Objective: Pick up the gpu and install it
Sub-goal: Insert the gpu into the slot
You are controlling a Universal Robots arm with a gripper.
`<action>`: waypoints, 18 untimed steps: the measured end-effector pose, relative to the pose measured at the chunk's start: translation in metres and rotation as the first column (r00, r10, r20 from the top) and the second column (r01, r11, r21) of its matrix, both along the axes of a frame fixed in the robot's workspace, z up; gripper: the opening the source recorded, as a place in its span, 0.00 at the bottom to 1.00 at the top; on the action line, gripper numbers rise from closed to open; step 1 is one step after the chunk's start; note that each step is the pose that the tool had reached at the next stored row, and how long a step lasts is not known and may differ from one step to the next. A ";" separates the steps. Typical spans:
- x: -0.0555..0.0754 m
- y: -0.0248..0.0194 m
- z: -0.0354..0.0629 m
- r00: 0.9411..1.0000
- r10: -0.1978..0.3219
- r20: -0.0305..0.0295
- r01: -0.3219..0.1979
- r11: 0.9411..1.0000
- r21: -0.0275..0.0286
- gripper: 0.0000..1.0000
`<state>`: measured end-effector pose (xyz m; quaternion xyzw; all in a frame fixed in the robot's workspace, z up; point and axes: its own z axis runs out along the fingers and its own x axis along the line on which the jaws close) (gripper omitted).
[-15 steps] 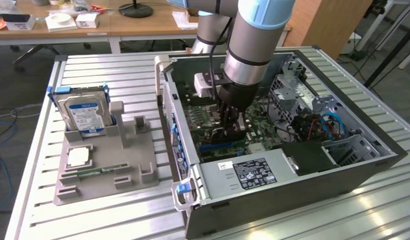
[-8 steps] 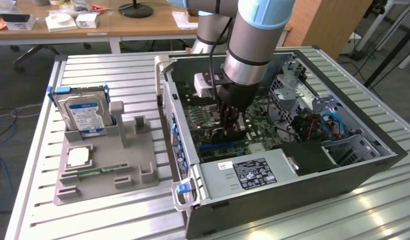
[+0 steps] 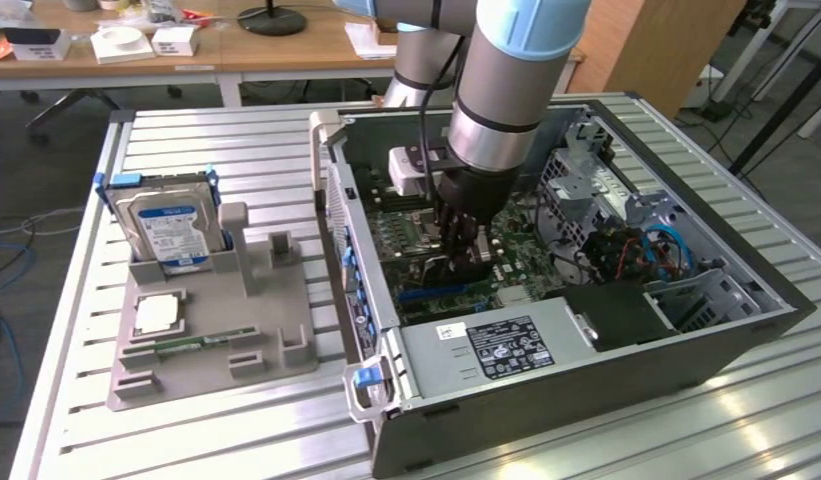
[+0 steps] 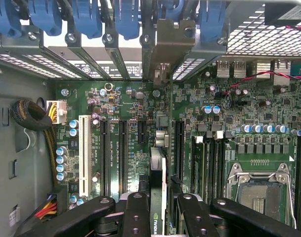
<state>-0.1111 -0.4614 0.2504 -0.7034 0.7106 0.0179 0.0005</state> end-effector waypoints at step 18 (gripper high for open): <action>0.000 0.0000 -0.0003 1.000 0.015 0.000 -0.015 1.000 0.000 0.27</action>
